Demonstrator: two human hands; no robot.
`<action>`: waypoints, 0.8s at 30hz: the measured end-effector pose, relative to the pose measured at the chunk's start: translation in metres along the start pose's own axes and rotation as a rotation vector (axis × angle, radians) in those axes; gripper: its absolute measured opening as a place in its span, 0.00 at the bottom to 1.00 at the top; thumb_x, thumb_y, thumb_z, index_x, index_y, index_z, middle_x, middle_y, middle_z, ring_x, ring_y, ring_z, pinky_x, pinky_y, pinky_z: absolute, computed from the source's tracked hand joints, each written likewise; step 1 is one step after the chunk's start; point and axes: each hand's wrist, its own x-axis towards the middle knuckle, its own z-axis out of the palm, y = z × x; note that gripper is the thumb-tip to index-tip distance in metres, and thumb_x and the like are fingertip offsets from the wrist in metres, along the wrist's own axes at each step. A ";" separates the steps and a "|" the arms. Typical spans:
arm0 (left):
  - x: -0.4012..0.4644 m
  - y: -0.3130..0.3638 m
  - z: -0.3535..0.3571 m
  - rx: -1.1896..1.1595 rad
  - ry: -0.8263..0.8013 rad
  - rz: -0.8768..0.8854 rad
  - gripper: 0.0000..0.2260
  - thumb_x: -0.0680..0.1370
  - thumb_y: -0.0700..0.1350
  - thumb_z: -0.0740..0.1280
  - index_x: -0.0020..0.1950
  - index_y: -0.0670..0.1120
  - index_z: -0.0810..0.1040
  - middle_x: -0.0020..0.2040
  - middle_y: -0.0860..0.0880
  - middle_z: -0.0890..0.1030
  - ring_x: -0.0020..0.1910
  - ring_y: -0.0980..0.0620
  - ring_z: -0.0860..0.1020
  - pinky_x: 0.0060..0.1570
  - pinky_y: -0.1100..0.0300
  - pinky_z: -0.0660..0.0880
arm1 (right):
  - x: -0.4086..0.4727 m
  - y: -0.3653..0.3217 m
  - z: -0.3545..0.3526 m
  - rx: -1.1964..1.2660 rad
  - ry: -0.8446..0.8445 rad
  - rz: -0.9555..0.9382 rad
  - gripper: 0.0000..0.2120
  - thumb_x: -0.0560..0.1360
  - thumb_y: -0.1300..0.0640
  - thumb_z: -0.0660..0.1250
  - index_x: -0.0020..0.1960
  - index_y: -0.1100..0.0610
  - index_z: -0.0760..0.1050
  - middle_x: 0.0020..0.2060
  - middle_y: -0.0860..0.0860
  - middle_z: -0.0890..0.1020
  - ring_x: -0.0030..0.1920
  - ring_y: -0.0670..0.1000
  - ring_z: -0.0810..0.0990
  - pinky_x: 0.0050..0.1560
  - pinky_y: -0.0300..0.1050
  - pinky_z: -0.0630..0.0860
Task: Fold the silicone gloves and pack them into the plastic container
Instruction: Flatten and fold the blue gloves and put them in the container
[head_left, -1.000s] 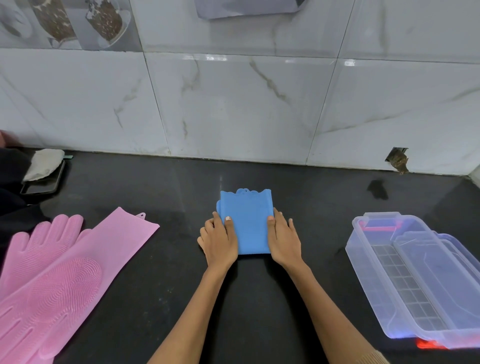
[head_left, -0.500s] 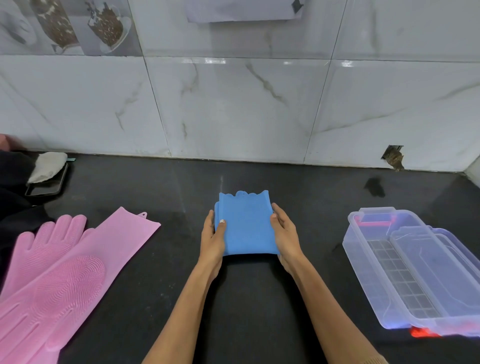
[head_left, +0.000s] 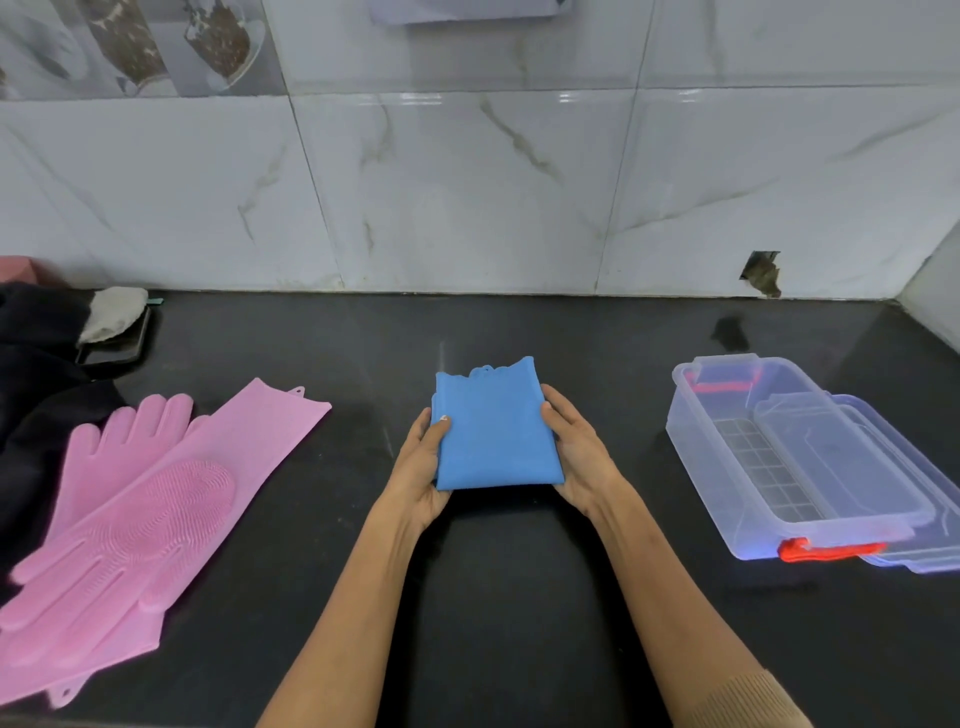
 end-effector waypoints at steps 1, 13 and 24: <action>-0.002 -0.001 0.001 -0.001 -0.018 -0.003 0.21 0.78 0.45 0.65 0.70 0.50 0.67 0.60 0.45 0.81 0.55 0.44 0.81 0.45 0.49 0.81 | -0.003 -0.002 -0.001 0.015 -0.011 0.001 0.17 0.79 0.56 0.63 0.67 0.51 0.71 0.59 0.52 0.81 0.57 0.54 0.82 0.47 0.52 0.81; -0.019 -0.009 0.062 0.044 -0.236 0.086 0.22 0.77 0.44 0.66 0.71 0.52 0.68 0.62 0.44 0.79 0.58 0.42 0.80 0.54 0.43 0.79 | -0.052 -0.059 -0.016 -0.010 0.016 -0.239 0.23 0.71 0.50 0.71 0.65 0.49 0.73 0.58 0.52 0.82 0.55 0.54 0.82 0.48 0.49 0.80; -0.049 -0.071 0.212 0.139 -0.504 0.003 0.23 0.80 0.44 0.63 0.73 0.59 0.62 0.64 0.49 0.77 0.58 0.46 0.79 0.58 0.42 0.76 | -0.144 -0.150 -0.106 -0.061 0.327 -0.464 0.19 0.78 0.54 0.64 0.68 0.50 0.70 0.61 0.52 0.80 0.55 0.53 0.82 0.52 0.50 0.79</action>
